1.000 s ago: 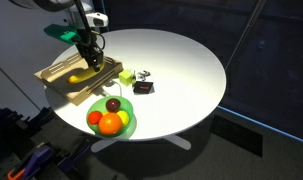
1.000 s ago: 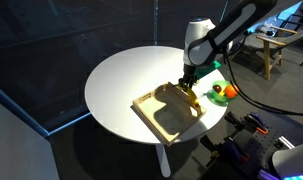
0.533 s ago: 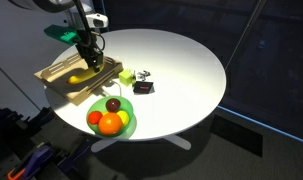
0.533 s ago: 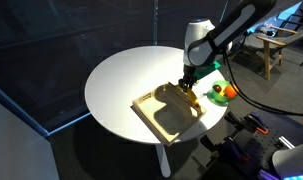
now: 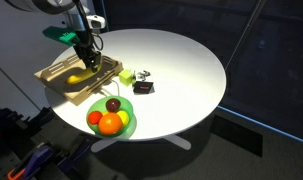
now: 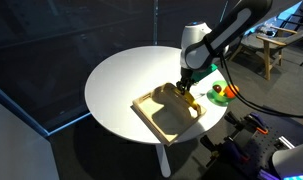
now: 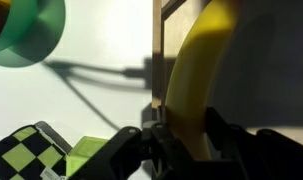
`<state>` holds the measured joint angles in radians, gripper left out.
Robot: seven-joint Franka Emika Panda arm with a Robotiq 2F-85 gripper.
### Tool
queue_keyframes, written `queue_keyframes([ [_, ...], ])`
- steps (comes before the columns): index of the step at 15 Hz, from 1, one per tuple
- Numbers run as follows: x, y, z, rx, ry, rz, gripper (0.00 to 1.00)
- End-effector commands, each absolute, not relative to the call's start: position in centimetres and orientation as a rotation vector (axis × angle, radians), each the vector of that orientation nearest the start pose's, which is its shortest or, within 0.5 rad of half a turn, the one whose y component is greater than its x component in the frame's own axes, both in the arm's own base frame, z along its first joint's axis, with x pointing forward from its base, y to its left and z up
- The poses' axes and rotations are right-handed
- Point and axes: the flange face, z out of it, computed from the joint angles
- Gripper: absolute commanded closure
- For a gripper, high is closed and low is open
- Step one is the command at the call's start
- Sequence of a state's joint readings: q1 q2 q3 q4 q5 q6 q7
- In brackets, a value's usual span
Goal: Put the banana on the table and then put it in the crate
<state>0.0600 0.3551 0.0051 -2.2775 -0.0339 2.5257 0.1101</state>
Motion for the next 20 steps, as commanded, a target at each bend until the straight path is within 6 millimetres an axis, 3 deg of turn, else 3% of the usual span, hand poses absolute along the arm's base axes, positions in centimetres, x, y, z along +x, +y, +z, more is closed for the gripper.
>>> queue_keyframes([
  [1,53.1,4.4,19.4,-3.195,-0.014,0.161,0.83],
  [8,54.5,6.3,18.7,-3.213,-0.104,0.151,0.83],
  [20,56.0,9.1,15.4,-3.184,-0.143,0.159,0.83],
])
